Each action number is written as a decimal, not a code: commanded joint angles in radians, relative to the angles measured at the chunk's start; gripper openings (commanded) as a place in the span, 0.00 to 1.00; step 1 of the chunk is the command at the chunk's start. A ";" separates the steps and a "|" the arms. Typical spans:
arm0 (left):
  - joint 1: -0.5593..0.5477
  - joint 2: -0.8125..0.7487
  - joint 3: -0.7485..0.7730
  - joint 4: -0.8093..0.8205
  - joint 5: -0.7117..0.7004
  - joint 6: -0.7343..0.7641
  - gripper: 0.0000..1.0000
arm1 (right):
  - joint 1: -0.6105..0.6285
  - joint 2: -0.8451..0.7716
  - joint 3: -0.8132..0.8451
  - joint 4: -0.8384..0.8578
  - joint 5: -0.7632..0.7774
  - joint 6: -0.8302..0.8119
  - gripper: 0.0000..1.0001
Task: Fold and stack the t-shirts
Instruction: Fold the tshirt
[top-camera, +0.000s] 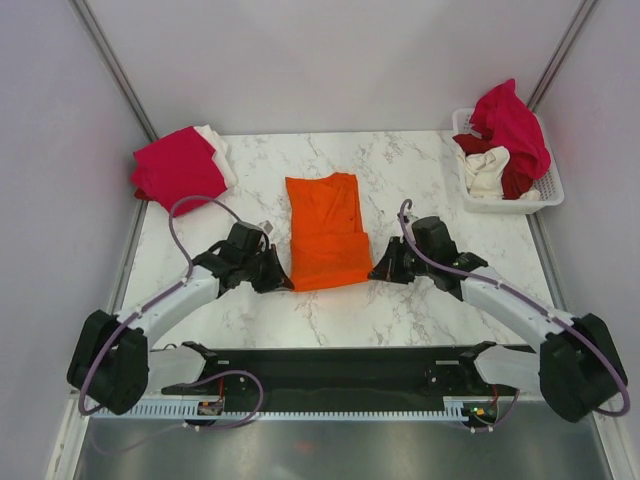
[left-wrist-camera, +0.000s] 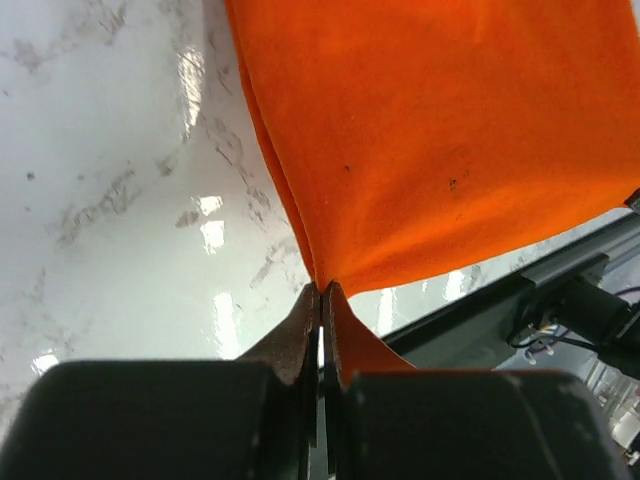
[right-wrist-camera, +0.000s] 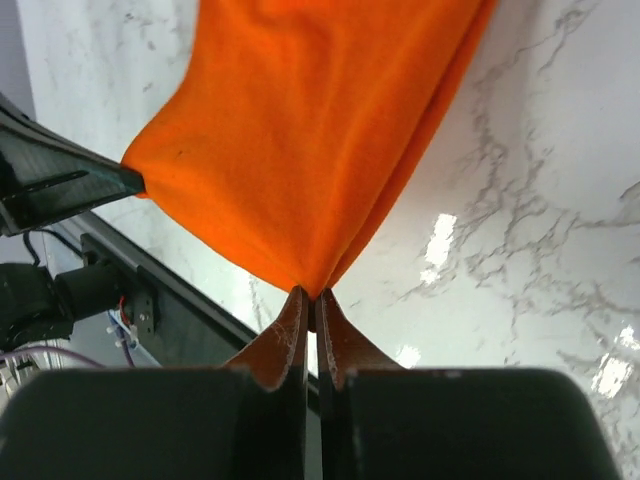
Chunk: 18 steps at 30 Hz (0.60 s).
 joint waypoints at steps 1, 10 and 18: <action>-0.013 -0.117 -0.008 -0.120 0.014 -0.058 0.02 | 0.050 -0.135 -0.003 -0.131 0.071 0.038 0.00; -0.021 -0.220 0.213 -0.372 -0.052 -0.031 0.02 | 0.087 -0.256 0.146 -0.311 0.167 0.052 0.00; -0.015 -0.013 0.510 -0.473 -0.116 0.055 0.02 | 0.069 -0.036 0.399 -0.395 0.273 -0.045 0.00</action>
